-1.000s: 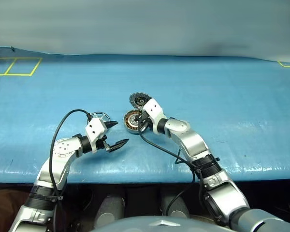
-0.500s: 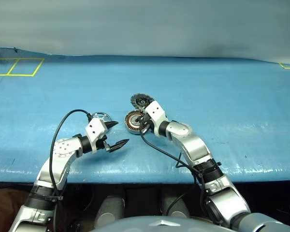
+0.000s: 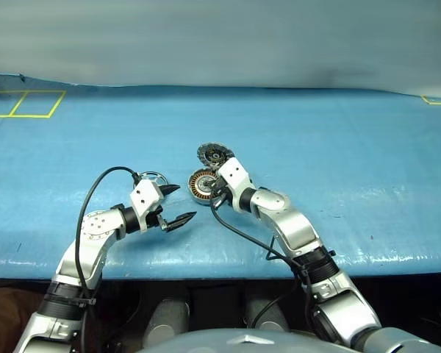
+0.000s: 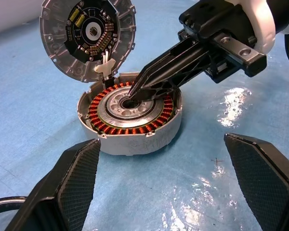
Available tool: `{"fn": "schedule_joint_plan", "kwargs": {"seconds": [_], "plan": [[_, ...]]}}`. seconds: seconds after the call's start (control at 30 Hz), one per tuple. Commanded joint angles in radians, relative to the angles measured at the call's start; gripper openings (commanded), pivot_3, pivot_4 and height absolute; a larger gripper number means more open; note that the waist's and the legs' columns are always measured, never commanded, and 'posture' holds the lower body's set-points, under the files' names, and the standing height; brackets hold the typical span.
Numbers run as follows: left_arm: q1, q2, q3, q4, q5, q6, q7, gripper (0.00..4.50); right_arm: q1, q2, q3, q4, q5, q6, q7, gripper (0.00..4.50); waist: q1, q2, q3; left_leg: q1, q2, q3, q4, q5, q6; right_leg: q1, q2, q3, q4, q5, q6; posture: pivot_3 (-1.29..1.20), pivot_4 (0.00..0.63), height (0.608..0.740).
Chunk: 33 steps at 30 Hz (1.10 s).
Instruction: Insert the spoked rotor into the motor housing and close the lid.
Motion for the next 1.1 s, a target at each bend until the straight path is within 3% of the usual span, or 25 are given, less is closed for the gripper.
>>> {"fn": "schedule_joint_plan", "kwargs": {"seconds": [0.03, 0.4, 0.67, 1.1], "plan": [[-0.002, -0.001, 0.006, -0.007, -0.003, -0.020, 0.001, 4.50, 0.038, -0.013, 0.020, 0.030, -0.022, 0.055, -0.007, 0.04, 0.001, 0.000, 0.000, 0.000, 0.000, 0.000, 0.000, 0.000, 0.000, 0.000, 0.000, 0.000, 0.000, 0.000, 0.000, 0.00, 0.150, 0.740], [-0.009, -0.002, 0.021, -0.026, -0.053, 0.046, -0.010, 4.50, 0.067, -0.024, -0.039, -0.237, 0.083, 0.076, 0.047, 0.04, -0.001, 0.000, 0.002, -0.003, 0.000, 0.000, -0.002, 0.000, 0.000, -0.003, 0.000, 0.000, -0.001, 0.000, 0.001, 0.00, 0.150, 0.740], [-0.036, 0.029, 0.062, -0.073, -0.094, 0.123, 0.011, 4.50, 0.152, -0.098, -0.082, -0.420, 0.170, 0.044, 0.114, 0.04, 0.000, 0.000, 0.003, -0.004, 0.000, 0.000, -0.002, 0.000, 0.000, -0.004, 0.000, 0.000, -0.001, 0.000, 0.000, 0.00, 0.150, 0.740], [-0.077, 0.087, 0.089, -0.088, -0.009, 0.239, 0.152, 4.50, 0.225, -0.127, -0.117, -0.451, 0.179, 0.030, 0.057, 0.04, 0.001, -0.001, 0.004, -0.005, 0.000, 0.000, -0.002, 0.000, 0.000, -0.004, -0.001, -0.001, -0.002, -0.001, 0.000, 0.00, 0.150, 0.740]]}}
